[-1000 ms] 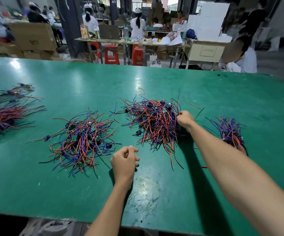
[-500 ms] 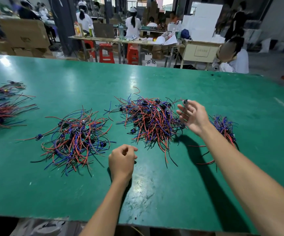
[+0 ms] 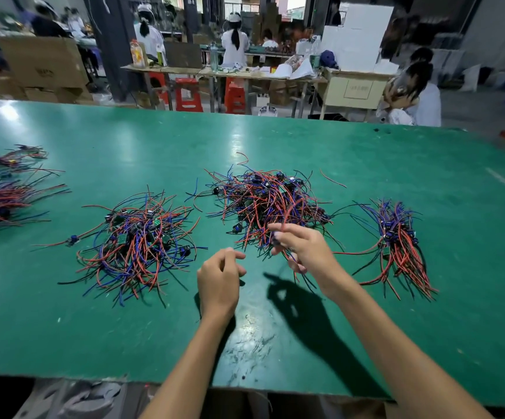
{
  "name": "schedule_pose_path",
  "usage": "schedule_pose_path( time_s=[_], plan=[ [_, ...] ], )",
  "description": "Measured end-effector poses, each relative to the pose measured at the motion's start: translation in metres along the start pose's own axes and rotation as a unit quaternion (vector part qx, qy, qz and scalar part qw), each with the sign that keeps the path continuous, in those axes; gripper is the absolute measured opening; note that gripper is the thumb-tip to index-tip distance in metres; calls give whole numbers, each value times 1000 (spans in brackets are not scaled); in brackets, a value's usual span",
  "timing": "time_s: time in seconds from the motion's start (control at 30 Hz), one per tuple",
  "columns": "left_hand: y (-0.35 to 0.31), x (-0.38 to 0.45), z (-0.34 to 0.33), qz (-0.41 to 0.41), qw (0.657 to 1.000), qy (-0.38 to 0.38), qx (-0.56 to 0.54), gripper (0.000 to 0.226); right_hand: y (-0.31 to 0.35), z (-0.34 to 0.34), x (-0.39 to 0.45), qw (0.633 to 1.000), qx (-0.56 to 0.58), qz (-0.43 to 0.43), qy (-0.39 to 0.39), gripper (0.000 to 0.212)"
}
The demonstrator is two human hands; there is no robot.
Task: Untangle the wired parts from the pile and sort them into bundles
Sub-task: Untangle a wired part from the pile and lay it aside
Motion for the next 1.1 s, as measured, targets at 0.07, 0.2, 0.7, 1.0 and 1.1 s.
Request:
schedule_pose_path(
  time_s=[0.07,0.2,0.7,1.0,1.1],
  plan=[
    [1,1,1,3,1000,-5,7,34,29,-14,7,995,-77,63,-31,26],
    [0,1,2,2,999,-15,35,35,100,-70,38,952,-278,124,-35,29],
    [4,2,7,31,996,-24,77,31,23,-19,74,826,-503,17,-255,48],
    [5,1,6,27,996,-17,86,31,13,4,62,910,-316,28,-269,40],
    [5,1,6,27,996,-15,89,32,13,3,58,921,-278,42,-271,47]
  ],
)
Point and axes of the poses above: each hand's wrist, its own x-axis towards the middle knuckle, its own z-axis out of the back of the hand, y = z × x, the point moved 5 cm from there along x, towards the middle knuckle, and after that the axes turned 14 degrees about -x, right-handed, at the moved point
